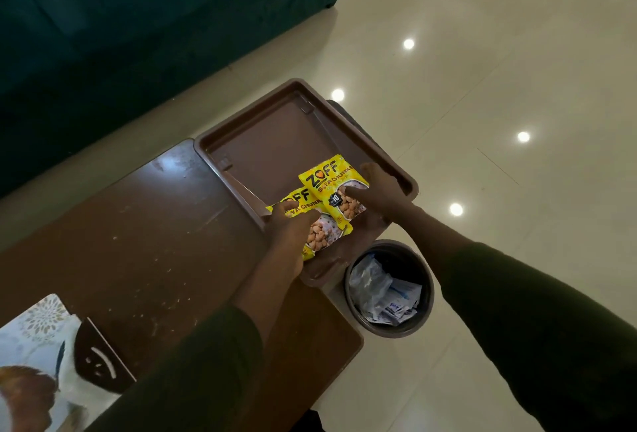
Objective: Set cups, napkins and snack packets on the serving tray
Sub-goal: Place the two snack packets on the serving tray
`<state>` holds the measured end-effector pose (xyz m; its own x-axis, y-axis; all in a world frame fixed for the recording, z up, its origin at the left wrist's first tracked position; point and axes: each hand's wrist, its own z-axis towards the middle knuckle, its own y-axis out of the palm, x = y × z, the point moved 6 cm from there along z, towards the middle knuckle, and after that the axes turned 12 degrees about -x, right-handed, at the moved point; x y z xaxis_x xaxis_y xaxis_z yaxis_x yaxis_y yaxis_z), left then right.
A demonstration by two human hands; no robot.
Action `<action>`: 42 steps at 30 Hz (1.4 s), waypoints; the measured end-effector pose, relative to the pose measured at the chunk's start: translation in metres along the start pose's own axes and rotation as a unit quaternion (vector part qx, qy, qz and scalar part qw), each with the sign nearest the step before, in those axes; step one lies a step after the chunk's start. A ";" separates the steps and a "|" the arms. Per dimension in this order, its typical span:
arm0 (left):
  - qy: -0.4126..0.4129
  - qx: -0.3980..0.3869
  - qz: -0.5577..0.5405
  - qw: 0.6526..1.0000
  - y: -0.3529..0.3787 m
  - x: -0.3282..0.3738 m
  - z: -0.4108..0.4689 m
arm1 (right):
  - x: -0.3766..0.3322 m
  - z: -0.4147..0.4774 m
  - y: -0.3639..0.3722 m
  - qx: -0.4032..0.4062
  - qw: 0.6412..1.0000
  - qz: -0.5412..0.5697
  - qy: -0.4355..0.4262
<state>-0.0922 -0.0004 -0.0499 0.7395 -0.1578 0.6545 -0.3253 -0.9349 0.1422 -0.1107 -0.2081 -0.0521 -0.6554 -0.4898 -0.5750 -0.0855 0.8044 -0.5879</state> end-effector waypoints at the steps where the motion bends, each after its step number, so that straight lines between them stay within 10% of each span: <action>1: -0.010 0.000 0.003 1.000 0.003 -0.002 0.003 | -0.001 0.005 0.000 -0.004 1.000 -0.016 -0.002; 19: 0.037 0.045 0.111 0.992 0.009 -0.015 0.024 | 0.024 0.008 0.028 -0.133 0.963 0.211 0.099; 27: 0.111 0.063 0.030 0.991 -0.031 0.026 0.001 | -0.010 -0.022 -0.002 -0.048 0.925 0.370 0.069; 42: 0.177 0.170 -0.122 0.962 -0.268 0.045 -0.116 | -0.198 -0.070 0.122 -0.012 0.967 0.251 -0.053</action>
<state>-0.0407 0.2800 0.0276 0.5021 0.1420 0.8531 0.0894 -0.9897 0.1121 -0.0439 0.0107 0.0298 -0.5388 -0.0673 -0.8397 0.2040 0.9567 -0.2076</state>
